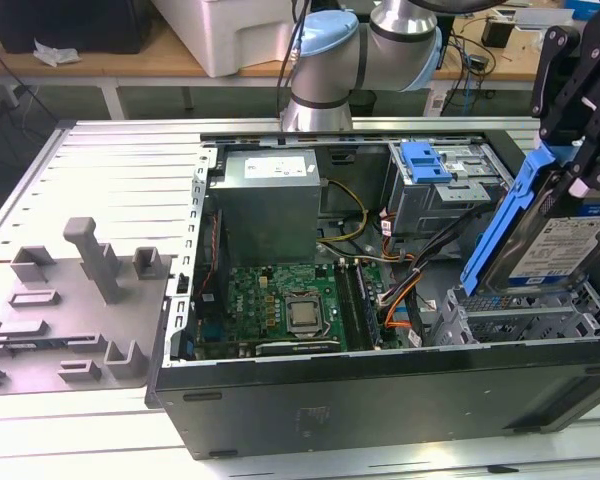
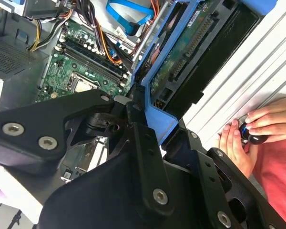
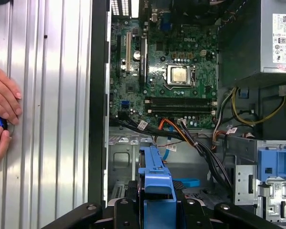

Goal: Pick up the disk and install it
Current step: 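Insert the disk into the insertion slot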

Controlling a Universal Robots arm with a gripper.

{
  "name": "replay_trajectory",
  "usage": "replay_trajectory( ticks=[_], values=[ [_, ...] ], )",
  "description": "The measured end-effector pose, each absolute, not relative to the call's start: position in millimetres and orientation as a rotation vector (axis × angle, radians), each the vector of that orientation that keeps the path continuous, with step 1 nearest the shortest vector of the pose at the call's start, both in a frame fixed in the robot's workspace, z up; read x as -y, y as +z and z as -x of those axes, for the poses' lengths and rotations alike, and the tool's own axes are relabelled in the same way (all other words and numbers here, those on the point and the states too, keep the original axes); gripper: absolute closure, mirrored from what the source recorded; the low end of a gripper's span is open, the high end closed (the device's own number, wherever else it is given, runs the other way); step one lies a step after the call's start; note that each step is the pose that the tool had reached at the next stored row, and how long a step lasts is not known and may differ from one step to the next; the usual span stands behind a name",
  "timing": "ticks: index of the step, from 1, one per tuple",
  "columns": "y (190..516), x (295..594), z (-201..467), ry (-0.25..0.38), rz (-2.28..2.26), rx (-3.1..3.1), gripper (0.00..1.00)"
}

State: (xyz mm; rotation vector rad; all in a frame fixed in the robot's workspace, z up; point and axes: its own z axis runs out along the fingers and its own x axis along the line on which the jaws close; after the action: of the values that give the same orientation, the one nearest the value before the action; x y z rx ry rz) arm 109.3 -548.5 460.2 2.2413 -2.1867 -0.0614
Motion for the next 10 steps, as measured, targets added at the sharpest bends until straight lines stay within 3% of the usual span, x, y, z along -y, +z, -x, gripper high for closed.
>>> replay_trajectory(
  ticks=[10],
  values=[
    [459.3,548.6,-108.7,-0.062,-2.231,2.197,0.63]
  ],
)
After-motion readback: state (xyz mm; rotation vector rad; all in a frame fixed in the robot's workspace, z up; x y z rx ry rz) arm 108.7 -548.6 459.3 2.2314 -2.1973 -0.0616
